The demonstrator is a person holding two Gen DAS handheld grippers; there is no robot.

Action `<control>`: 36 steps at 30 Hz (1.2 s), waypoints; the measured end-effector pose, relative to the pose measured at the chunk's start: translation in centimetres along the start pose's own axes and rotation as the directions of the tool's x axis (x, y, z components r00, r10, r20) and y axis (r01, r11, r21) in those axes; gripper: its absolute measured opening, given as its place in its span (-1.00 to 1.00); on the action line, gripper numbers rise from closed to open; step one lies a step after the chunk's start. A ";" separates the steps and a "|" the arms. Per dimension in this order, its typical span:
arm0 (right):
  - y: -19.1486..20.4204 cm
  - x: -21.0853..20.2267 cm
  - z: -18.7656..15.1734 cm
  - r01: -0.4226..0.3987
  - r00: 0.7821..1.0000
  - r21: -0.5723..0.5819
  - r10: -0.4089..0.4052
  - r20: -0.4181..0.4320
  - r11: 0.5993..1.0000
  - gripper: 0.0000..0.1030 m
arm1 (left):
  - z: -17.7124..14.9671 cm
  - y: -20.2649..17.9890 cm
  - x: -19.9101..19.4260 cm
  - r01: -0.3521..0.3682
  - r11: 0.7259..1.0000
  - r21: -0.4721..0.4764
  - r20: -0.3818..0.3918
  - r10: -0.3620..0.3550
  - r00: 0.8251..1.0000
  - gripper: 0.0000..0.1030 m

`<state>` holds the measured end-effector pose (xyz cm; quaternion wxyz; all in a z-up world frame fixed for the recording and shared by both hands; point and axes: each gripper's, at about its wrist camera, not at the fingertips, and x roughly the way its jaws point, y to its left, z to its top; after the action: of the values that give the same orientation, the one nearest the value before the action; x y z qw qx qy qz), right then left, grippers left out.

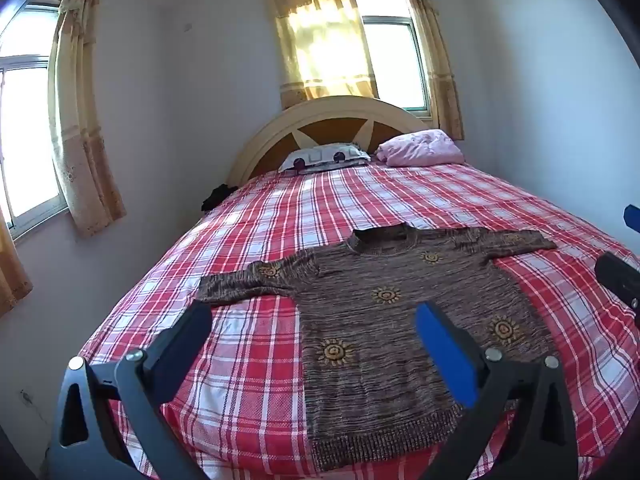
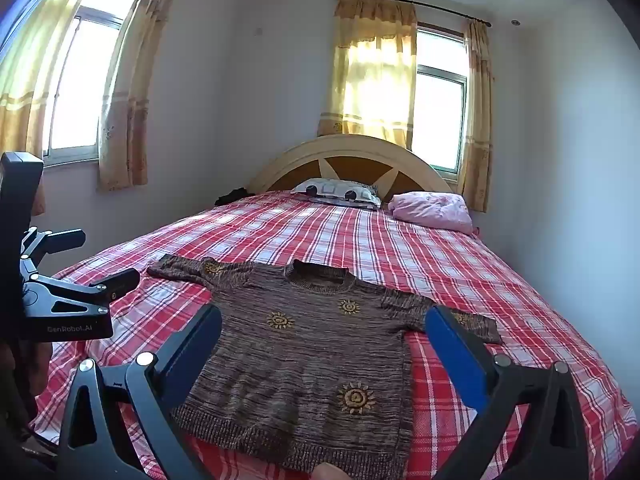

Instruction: Fold small clothes

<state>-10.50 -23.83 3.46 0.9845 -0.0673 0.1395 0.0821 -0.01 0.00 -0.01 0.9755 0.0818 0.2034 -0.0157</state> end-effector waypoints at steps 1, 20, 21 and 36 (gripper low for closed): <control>0.0 0.0 0.0 0.002 1.000 -0.002 -0.002 0.001 1.000 0.98 | 0.0 0.0 0.0 0.003 1.000 -0.009 0.017 -0.003 1.000 1.00; -0.5 0.3 -0.3 0.031 0.999 -0.015 -0.031 -0.004 0.999 0.98 | 0.0 0.5 0.3 -0.001 1.000 -0.029 -0.003 0.001 1.000 1.00; -0.5 0.4 -0.4 0.031 0.999 -0.015 -0.032 -0.004 0.999 0.98 | 0.0 0.5 0.4 -0.002 1.000 -0.028 -0.003 0.001 1.000 1.00; -0.6 0.7 -0.9 0.034 0.999 -0.016 -0.034 -0.014 0.999 0.98 | 0.2 0.6 0.5 -0.003 0.999 -0.040 -0.005 0.003 1.000 1.00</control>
<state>-9.93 -24.49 2.49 0.9842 -0.0779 0.1445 0.0661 0.55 0.56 0.13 0.9765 0.0624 0.2059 -0.0100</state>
